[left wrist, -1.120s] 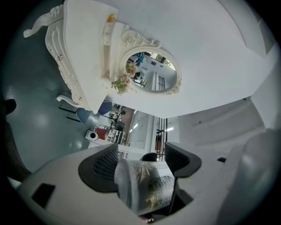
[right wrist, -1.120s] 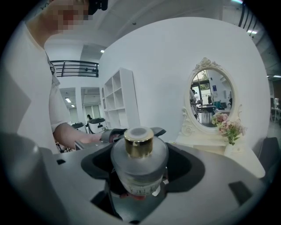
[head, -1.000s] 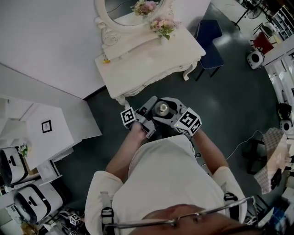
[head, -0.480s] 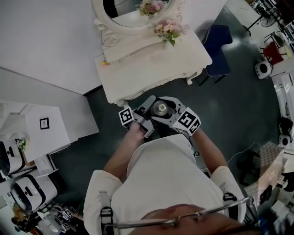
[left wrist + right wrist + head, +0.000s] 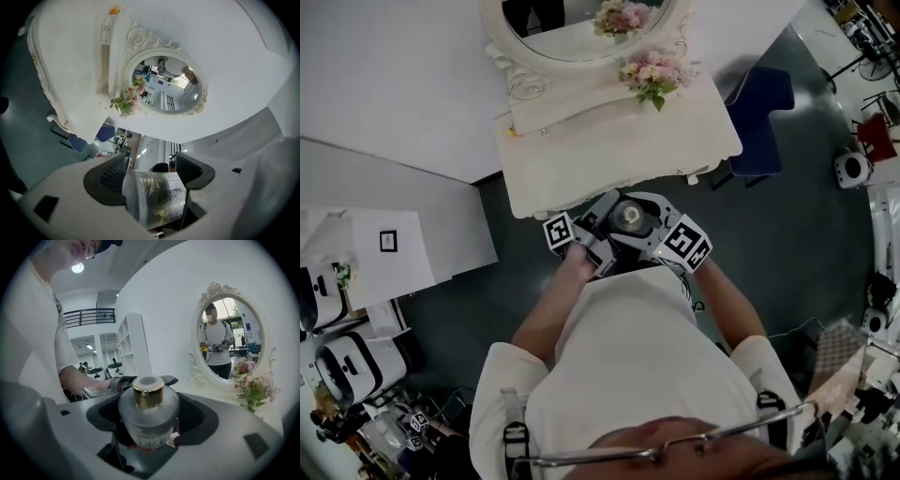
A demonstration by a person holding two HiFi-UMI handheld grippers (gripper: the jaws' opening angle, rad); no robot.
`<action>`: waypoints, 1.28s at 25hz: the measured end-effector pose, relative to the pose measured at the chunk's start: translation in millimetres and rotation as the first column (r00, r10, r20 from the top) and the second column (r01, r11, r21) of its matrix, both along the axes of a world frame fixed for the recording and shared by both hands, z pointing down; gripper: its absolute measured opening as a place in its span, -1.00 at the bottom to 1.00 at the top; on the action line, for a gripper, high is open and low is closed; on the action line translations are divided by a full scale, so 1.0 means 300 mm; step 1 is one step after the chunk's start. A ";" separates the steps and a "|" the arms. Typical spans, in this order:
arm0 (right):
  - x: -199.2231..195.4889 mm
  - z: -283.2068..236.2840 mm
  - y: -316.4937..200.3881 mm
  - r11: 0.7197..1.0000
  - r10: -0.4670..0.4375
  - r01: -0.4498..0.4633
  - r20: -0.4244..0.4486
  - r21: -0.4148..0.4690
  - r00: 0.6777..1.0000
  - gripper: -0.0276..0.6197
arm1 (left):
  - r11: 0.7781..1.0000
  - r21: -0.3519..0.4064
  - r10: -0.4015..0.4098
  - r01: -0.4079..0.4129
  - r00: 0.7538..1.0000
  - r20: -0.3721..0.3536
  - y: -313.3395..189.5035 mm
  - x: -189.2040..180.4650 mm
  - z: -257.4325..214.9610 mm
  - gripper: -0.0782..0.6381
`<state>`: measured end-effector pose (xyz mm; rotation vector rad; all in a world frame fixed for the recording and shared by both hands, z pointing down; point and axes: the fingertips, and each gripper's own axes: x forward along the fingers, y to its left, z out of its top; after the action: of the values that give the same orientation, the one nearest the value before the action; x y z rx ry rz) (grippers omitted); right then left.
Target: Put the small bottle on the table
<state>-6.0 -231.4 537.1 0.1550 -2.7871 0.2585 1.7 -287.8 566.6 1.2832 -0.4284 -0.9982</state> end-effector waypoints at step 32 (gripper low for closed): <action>-0.121 0.146 -0.334 0.990 -0.083 0.081 -0.019 -0.116 0.996 0.15 | 0.990 -0.091 -0.111 0.111 0.994 0.007 -0.312 -0.145 0.166 0.11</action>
<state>-42.4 -331.6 581.0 0.0152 -2.7385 0.3931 -41.8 -381.4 616.3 1.1885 -0.5462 -1.0584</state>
